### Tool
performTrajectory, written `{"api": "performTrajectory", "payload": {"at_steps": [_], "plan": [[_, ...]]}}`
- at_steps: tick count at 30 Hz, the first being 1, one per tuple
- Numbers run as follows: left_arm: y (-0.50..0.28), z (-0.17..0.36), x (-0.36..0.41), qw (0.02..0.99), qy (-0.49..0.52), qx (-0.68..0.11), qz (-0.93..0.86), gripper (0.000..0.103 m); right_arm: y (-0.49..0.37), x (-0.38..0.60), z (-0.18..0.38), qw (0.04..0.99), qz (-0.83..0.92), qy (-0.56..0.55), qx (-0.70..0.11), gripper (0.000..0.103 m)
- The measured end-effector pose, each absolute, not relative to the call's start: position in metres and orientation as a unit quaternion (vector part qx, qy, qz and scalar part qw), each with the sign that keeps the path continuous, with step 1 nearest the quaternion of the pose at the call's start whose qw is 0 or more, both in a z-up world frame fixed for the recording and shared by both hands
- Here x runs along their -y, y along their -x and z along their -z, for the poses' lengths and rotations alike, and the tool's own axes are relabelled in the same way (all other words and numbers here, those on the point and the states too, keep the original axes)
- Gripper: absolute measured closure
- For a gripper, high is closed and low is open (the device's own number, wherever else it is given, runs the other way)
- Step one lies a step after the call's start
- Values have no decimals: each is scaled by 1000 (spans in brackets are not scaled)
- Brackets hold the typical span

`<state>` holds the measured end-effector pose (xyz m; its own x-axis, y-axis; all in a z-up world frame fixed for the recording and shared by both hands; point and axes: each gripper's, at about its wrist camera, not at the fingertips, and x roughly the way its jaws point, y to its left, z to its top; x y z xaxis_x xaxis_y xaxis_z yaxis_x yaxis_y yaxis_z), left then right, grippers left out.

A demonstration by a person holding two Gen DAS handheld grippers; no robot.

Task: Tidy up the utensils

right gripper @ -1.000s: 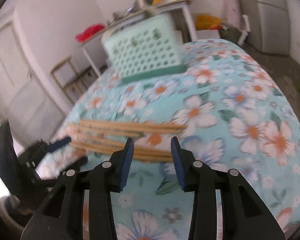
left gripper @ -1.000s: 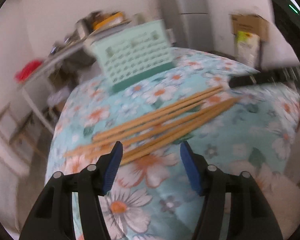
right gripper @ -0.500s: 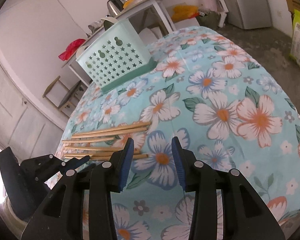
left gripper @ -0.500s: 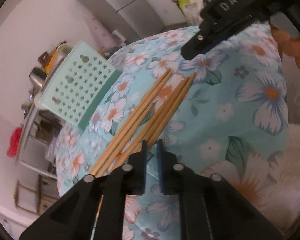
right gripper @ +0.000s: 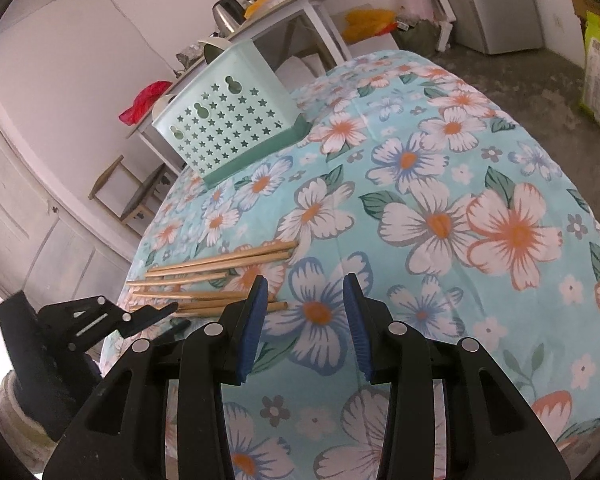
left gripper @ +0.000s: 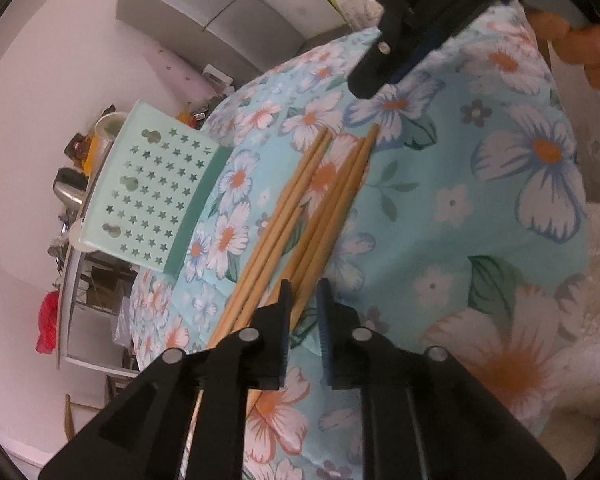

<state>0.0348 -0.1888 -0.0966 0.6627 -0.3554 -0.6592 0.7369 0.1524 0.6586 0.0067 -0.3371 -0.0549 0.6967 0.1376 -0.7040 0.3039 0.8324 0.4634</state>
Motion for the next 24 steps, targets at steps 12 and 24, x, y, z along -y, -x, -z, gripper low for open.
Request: {"api": "performTrajectory", "payload": {"at_steps": [12,24], "plan": [[-19,84,175,721,-545,-199,378,91,-4,340,56,876,52,-293,-381,65],[4,77,180,692,-550,-193,427,60,1,348,57,875,57,-301,-375,65]]}}
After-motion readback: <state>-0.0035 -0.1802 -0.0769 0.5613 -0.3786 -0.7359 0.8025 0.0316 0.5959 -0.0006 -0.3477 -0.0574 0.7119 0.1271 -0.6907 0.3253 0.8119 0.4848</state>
